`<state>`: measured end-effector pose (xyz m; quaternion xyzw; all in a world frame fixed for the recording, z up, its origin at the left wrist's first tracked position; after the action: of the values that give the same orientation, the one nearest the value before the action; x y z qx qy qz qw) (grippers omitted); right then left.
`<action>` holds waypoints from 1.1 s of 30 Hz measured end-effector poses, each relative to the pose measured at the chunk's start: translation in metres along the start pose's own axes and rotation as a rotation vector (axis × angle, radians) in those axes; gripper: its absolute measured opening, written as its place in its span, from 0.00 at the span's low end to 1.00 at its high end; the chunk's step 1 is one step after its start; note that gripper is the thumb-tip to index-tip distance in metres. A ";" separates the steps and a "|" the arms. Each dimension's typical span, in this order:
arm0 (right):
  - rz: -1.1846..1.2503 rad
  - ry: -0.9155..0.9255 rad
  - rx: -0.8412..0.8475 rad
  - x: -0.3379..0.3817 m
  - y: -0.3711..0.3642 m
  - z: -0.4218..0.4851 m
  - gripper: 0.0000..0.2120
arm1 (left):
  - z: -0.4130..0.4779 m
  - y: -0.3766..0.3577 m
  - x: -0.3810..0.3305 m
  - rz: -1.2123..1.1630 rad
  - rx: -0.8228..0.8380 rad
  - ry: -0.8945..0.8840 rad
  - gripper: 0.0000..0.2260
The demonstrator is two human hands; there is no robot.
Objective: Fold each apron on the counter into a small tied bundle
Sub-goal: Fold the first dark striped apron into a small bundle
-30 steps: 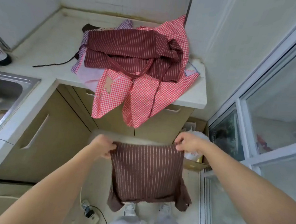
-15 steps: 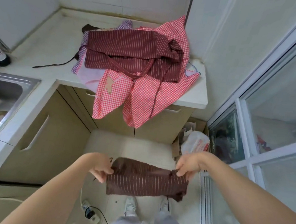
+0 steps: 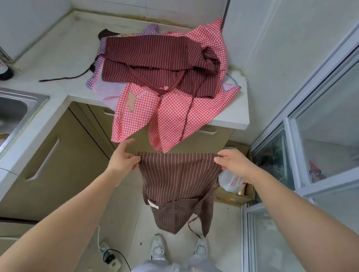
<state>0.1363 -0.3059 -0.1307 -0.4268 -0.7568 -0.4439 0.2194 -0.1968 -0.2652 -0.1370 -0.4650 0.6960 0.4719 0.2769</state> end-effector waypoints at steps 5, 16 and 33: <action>0.067 0.059 -0.136 -0.006 0.008 0.001 0.09 | -0.003 -0.012 -0.011 0.359 0.256 -0.150 0.14; -0.180 -0.089 0.537 -0.012 -0.022 -0.026 0.07 | -0.011 -0.027 -0.020 0.645 0.396 -0.221 0.13; 0.163 0.401 0.153 0.088 -0.028 -0.025 0.05 | -0.030 -0.074 -0.101 0.091 0.452 -0.465 0.17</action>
<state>0.0645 -0.2943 -0.0687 -0.3718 -0.6925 -0.4422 0.4321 -0.0864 -0.2629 -0.0708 -0.2399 0.7211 0.4109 0.5035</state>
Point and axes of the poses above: each hand's wrist, its own z-axis towards the middle knuckle, its own y-axis out of the back of the hand, x = y × z, the point moved 5 cm from there along z, towards the middle knuckle, and after that the axes turned 2 degrees about -x, right-handed, at the moved point
